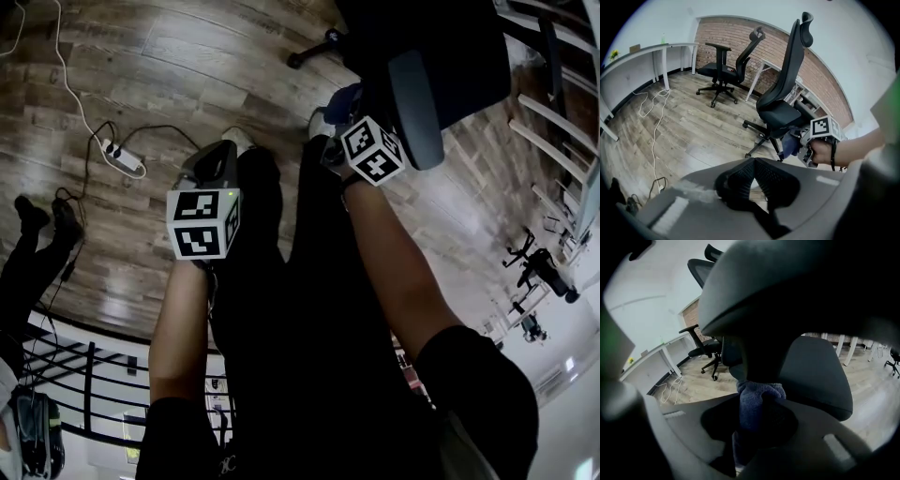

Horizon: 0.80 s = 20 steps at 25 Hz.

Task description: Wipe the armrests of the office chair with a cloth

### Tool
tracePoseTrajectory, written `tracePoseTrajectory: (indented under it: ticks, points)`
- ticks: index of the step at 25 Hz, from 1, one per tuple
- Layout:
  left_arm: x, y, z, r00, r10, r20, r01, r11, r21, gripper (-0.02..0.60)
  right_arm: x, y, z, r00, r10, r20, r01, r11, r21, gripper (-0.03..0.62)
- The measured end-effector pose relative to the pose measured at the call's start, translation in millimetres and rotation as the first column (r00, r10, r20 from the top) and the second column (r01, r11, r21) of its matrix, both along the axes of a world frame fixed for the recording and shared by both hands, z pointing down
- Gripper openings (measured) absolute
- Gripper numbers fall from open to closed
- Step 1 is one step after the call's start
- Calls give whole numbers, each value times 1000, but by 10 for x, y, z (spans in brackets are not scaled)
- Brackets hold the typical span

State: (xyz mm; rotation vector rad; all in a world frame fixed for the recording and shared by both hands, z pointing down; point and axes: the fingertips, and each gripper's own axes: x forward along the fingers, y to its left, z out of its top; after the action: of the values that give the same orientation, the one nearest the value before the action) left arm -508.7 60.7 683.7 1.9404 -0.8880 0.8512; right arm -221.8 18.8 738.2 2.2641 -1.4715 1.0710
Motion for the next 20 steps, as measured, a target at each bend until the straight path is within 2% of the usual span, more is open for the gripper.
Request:
tracePoseTrajectory:
  ticks: [4,10,15,20]
  points:
    - [-47,-41,17,1000,-21,-2,21,1000,-2,5,-49,-18,-64,1000,-22,5,22,1000,-3,78]
    - [-26,-9,24,1000,-17,-11,17,1000,-5,5,-249,-289,-321,993,-108,-50,112,989,100,77]
    - [-143,10,90,1000,-12,2,12,1000,-11,5,-258,-560,-53,1000,-18,12,17,997,79,77]
    - [-209,20,206,1000,-14,9,14,1000,-23,5,-336,-711,272,1000,2,21,-4,998,61,77]
